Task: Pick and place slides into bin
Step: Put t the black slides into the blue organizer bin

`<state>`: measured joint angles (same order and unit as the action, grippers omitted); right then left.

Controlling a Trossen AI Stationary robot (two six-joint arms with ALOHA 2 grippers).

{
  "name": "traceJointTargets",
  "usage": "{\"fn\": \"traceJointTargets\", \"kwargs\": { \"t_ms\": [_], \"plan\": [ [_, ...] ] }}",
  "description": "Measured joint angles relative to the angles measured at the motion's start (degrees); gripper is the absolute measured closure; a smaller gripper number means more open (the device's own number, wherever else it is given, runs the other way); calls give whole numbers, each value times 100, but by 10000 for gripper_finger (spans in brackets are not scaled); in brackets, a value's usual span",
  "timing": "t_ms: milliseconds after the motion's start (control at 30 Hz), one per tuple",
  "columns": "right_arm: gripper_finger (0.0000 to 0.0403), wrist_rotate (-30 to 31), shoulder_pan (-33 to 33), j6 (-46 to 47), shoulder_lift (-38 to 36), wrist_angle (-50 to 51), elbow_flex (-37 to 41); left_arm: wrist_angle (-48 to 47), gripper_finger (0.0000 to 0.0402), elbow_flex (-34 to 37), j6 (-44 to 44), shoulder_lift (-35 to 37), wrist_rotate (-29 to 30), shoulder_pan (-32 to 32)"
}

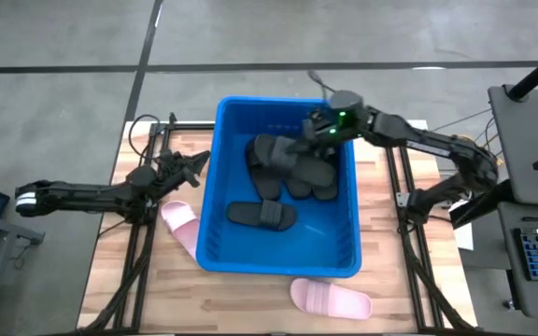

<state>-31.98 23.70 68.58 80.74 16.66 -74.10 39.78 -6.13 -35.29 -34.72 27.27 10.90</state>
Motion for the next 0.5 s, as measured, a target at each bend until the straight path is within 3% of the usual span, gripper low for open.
{"fn": "traceJointTargets", "kwargs": {
  "t_ms": [267, 500],
  "plan": [
    [394, -693, -525, 149, 1164, -13, -745, 26, 391, 0, 105, -17, 54, 0],
    [394, -756, -922, 229, 1738, -6, -936, 34, 391, 0, 166, 173, 68, 0]
  ]
}}
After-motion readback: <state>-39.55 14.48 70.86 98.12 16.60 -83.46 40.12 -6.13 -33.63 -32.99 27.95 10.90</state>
